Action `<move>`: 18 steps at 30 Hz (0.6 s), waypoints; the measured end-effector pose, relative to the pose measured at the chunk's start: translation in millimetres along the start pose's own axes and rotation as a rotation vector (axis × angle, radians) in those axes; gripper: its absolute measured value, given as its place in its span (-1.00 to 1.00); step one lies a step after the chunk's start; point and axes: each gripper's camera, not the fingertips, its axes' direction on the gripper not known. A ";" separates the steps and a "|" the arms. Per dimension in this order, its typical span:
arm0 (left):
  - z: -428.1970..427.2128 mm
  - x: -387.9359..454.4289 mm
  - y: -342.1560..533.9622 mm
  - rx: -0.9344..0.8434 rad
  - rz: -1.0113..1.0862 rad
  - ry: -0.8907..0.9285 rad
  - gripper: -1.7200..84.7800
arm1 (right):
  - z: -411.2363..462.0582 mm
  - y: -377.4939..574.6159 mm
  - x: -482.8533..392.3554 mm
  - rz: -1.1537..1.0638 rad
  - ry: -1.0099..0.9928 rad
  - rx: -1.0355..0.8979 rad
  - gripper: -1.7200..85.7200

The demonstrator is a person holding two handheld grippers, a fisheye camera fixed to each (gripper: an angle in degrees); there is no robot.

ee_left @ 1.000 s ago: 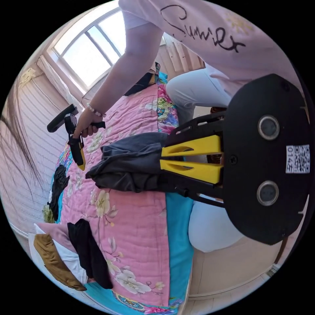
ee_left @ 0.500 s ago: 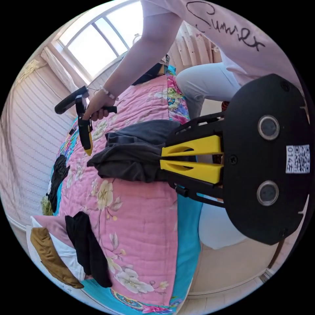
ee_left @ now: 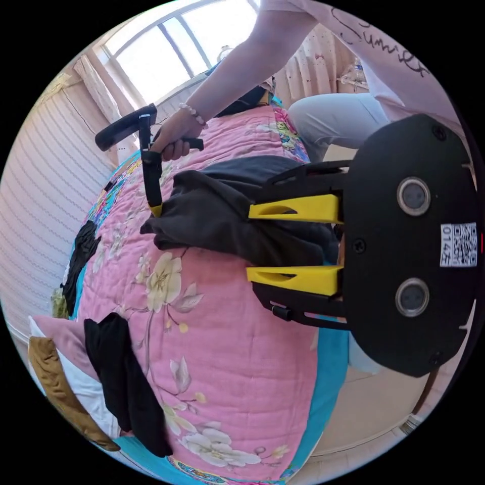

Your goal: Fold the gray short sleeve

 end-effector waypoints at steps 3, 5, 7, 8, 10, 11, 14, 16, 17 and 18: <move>-9.7 13.7 6.3 0.015 0.061 0.073 -0.85 | -9.0 8.7 -10.4 -0.049 -0.008 0.035 -0.84; -27.5 33.9 19.0 0.036 0.097 0.104 -0.86 | -19.7 14.7 -20.4 -0.107 -0.010 0.061 -0.85; -32.4 47.8 29.1 0.016 0.107 0.143 -0.86 | -32.3 18.1 -35.0 -0.187 -0.055 0.072 -0.86; -29.5 53.9 35.0 -0.010 0.097 0.141 -0.86 | -34.1 18.0 -38.6 -0.203 -0.071 0.070 -0.86; -20.1 60.2 42.4 -0.036 0.091 0.065 -0.85 | -29.6 14.1 -51.7 -0.237 -0.100 0.029 -0.85; -11.5 61.0 45.6 -0.059 0.077 -0.005 -0.84 | -25.3 12.8 -54.5 -0.239 -0.091 0.008 -0.85; -1.1 61.3 47.1 -0.119 0.051 -0.073 -0.81 | -2.8 11.9 -65.5 -0.236 0.072 -0.104 -0.80; -2.6 63.4 49.0 -0.104 0.059 -0.053 -0.80 | -8.7 17.5 -72.2 -0.234 0.089 -0.091 -0.71; -1.5 64.4 50.1 -0.093 0.064 -0.046 -0.78 | -11.9 19.4 -72.8 -0.232 0.081 -0.080 -0.68; 0.4 64.7 50.4 -0.088 0.068 -0.043 -0.77 | -17.4 23.1 -72.1 -0.220 0.060 -0.058 -0.61</move>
